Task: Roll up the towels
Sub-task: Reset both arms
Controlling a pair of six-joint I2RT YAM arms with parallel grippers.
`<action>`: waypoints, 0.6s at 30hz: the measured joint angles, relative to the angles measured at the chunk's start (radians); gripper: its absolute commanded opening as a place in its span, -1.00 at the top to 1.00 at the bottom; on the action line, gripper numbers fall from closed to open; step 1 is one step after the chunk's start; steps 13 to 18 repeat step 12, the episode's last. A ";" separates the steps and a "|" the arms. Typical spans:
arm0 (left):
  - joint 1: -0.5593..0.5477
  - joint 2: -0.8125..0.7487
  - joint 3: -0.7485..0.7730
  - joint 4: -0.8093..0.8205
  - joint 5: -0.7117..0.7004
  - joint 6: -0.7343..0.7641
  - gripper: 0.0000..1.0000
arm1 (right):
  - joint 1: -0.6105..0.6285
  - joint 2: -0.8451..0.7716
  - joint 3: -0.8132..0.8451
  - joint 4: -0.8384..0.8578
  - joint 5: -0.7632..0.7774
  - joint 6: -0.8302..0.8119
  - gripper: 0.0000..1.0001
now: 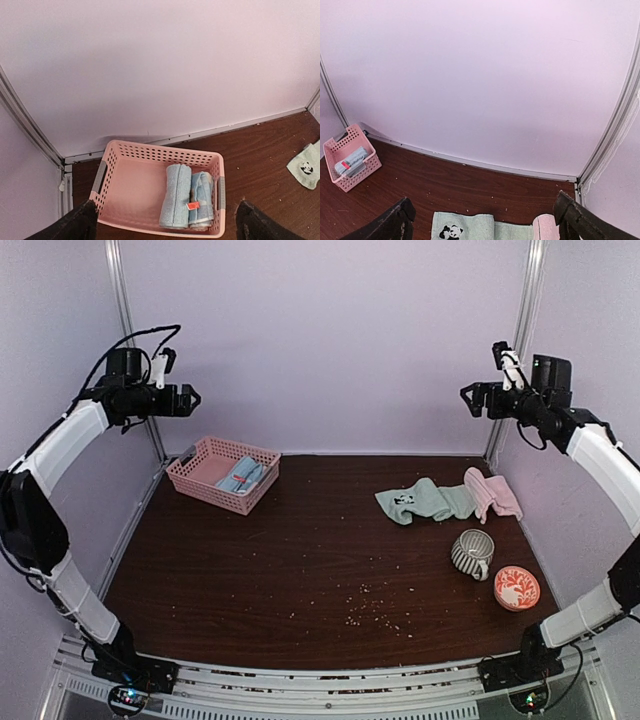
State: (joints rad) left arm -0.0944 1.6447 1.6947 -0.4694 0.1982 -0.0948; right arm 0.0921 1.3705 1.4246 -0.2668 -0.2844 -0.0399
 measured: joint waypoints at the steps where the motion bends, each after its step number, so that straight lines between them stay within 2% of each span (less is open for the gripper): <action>1: -0.007 -0.038 -0.034 0.006 0.003 0.006 -0.96 | 0.000 -0.004 0.001 0.010 0.006 0.021 -1.00; 5: -0.047 -0.225 -0.187 0.037 0.015 0.037 -0.96 | 0.001 -0.024 0.000 0.031 0.042 0.104 -1.00; 9: -0.058 -0.320 -0.264 0.061 0.020 0.061 -0.96 | 0.001 -0.061 -0.022 0.055 0.072 0.142 -1.00; 12: -0.058 -0.349 -0.319 0.076 0.002 0.072 -0.96 | 0.001 -0.088 -0.056 0.067 0.081 0.145 -1.00; 18: -0.058 -0.349 -0.319 0.076 0.002 0.072 -0.96 | 0.001 -0.088 -0.056 0.067 0.081 0.145 -1.00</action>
